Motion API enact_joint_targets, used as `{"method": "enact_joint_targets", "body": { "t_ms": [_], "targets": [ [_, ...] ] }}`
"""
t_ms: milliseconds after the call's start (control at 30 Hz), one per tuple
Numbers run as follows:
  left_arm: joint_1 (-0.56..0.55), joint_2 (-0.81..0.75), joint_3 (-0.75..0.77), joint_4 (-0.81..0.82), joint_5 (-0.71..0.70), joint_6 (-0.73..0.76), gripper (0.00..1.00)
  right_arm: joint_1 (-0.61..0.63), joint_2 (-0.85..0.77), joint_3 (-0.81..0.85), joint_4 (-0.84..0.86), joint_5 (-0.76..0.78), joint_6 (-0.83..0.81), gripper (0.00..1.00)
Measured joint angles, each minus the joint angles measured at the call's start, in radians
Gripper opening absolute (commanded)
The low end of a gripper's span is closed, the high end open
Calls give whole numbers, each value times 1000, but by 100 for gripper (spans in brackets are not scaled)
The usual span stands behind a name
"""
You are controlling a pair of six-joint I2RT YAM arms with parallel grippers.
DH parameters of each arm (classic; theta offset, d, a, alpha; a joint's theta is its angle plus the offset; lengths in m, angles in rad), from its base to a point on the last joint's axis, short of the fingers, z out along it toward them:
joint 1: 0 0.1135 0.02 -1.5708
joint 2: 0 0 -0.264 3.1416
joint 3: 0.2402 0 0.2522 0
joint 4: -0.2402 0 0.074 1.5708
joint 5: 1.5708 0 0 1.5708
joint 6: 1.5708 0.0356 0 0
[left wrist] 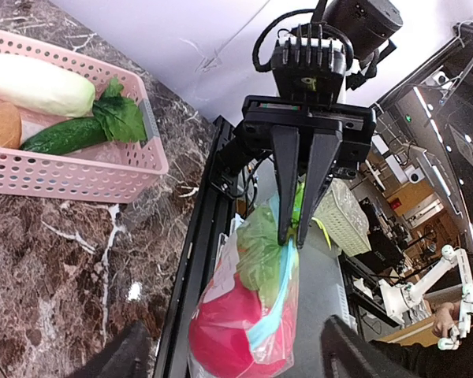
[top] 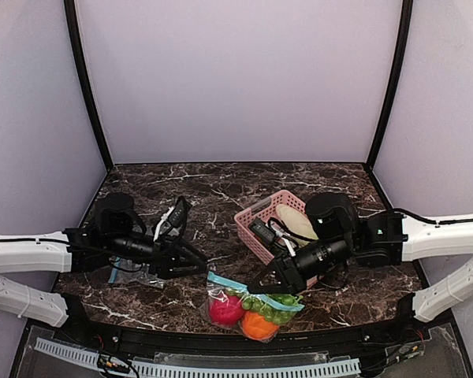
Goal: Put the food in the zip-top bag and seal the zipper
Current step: Zip the zipper on the zipper food storage bag.
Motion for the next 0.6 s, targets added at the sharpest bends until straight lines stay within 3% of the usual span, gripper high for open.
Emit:
{"method": "enact_joint_targets", "body": {
  "t_ms": [167, 600],
  "targets": [
    [-37, 18, 109, -119, 3, 64, 98, 2, 14, 10, -42, -35, -10, 0],
    [-262, 246, 173, -100, -50, 112, 97, 2, 15, 43, -31, -37, -22, 0]
  ]
}}
